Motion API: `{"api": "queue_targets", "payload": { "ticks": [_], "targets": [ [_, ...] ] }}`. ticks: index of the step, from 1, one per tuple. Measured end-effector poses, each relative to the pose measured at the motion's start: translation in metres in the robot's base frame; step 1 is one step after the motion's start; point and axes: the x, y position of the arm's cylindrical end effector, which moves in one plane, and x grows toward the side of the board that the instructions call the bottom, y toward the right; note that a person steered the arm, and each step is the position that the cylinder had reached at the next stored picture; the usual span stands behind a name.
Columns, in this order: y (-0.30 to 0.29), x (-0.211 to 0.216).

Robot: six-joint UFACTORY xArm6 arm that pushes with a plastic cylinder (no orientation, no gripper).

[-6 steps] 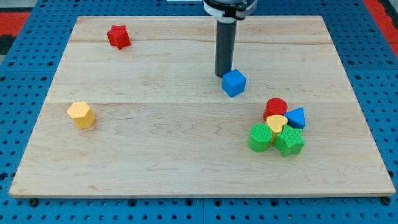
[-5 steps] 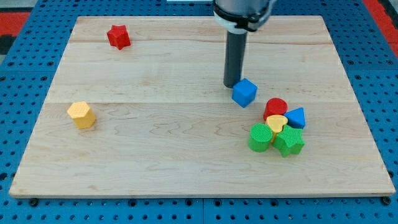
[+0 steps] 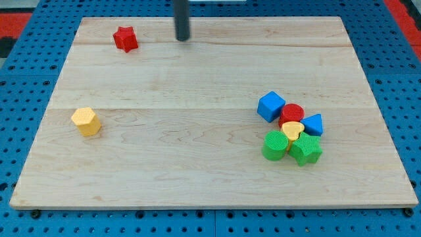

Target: Move the red star to the left of the red circle

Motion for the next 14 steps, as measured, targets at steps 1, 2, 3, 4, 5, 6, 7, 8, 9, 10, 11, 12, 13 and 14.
{"api": "queue_targets", "payload": {
  "ticks": [1, 2, 3, 4, 5, 6, 7, 8, 9, 10, 11, 12, 13, 14],
  "targets": [
    [-0.054, -0.016],
    [-0.088, -0.031],
    [-0.099, -0.047],
    [-0.100, -0.047],
    [-0.106, -0.047],
    [-0.125, -0.037],
    [-0.094, -0.003],
    [-0.065, 0.033],
    [-0.090, 0.029],
    [-0.102, 0.040],
    [-0.072, 0.086],
    [-0.022, 0.113],
    [0.039, 0.147],
    [0.103, 0.174]
  ]
}}
